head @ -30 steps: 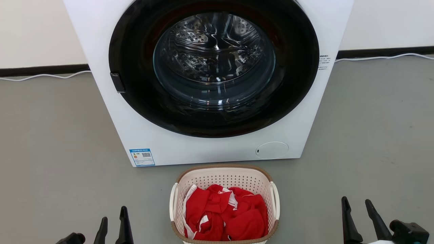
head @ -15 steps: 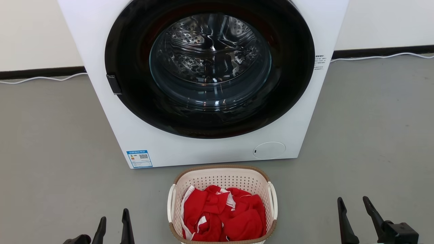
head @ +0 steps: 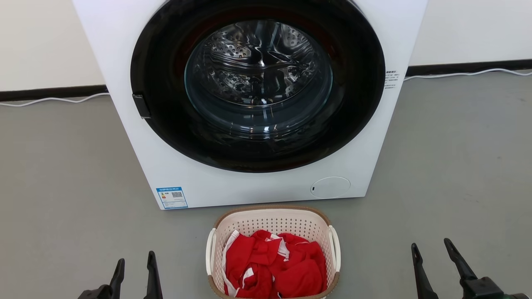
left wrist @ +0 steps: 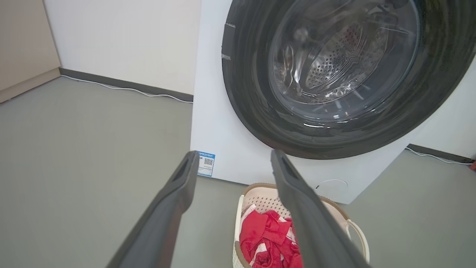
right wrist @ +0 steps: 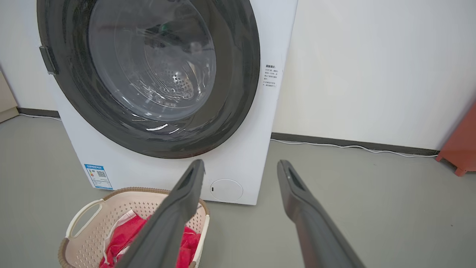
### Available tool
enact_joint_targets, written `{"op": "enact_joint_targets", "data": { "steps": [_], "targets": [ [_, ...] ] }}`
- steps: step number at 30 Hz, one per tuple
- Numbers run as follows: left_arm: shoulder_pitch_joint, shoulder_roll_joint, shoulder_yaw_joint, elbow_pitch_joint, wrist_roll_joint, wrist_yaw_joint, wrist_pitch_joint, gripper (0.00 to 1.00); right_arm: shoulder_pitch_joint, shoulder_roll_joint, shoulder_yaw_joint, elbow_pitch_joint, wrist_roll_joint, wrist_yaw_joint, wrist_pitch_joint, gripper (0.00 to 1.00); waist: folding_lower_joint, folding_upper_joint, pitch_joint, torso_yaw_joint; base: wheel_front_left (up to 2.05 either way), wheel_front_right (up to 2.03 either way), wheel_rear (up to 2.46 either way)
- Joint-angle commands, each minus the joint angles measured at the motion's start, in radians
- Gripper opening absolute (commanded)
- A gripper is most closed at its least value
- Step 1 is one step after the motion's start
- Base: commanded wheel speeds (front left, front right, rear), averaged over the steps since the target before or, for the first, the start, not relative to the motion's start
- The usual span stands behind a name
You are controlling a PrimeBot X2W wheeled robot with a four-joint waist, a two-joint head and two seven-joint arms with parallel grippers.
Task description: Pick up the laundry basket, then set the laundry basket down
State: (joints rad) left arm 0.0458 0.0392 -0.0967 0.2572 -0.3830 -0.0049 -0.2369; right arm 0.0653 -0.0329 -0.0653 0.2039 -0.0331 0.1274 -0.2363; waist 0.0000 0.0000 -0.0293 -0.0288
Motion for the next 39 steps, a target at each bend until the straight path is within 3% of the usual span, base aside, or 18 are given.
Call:
{"op": "enact_joint_targets", "data": {
  "steps": [1, 39],
  "targets": [
    [-0.014, 0.01, 0.029, -0.03, 0.03, 0.011, -0.02, 1.0, -0.015, -0.017, 0.019, -0.031, -0.042, 0.003, -0.02, 1.0, 0.0, 0.0, -0.002, 0.001, 0.0, 0.0, 0.0],
    [-0.014, 0.011, 0.027, -0.022, 0.037, 0.017, -0.025, 1.0, -0.031, -0.017, 0.009, 0.033, 0.017, 0.003, -0.025, 1.0, 0.0, 0.0, 0.01, -0.001, 0.0, 0.0, 0.0]
  ]
}}
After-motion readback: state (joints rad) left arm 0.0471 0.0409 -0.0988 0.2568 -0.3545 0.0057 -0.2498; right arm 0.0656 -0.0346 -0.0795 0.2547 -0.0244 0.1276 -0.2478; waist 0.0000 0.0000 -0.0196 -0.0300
